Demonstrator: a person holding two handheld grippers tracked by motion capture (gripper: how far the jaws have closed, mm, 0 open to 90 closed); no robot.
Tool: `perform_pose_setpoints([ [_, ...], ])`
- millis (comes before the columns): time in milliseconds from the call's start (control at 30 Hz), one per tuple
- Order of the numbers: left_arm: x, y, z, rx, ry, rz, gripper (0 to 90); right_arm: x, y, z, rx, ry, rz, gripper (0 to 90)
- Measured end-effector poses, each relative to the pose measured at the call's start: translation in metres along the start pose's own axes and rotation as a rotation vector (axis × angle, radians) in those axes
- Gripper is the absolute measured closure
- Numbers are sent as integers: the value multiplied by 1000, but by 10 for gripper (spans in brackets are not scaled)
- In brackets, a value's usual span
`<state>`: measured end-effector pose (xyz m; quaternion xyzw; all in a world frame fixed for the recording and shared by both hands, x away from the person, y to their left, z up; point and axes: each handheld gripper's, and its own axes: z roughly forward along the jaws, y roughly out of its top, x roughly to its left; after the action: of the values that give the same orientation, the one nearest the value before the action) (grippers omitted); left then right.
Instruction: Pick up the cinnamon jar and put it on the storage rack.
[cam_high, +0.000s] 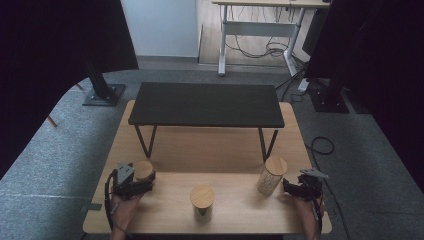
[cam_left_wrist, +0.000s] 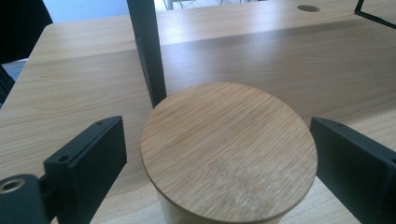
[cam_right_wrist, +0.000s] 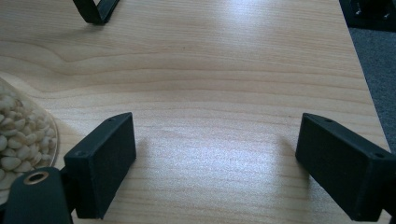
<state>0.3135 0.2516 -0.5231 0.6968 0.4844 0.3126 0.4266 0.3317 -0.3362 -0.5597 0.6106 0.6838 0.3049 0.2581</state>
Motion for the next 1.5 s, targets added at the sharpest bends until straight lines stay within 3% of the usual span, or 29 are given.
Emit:
perform_pose_setpoints([
  [333, -2, -2, 1, 15, 15, 37, 109, 0, 0, 0, 0, 0, 0, 120],
  [533, -4, -3, 1, 25, 15, 64, 226, 0, 0, 0, 0, 0, 0, 120],
  [1100, -3, -2, 0, 24, 8, 33, 244, 0, 0, 0, 0, 0, 0, 120],
  [1500, -3, 8, -8, 0, -10, 15, 246, 0, 0, 0, 0, 0, 0, 120],
])
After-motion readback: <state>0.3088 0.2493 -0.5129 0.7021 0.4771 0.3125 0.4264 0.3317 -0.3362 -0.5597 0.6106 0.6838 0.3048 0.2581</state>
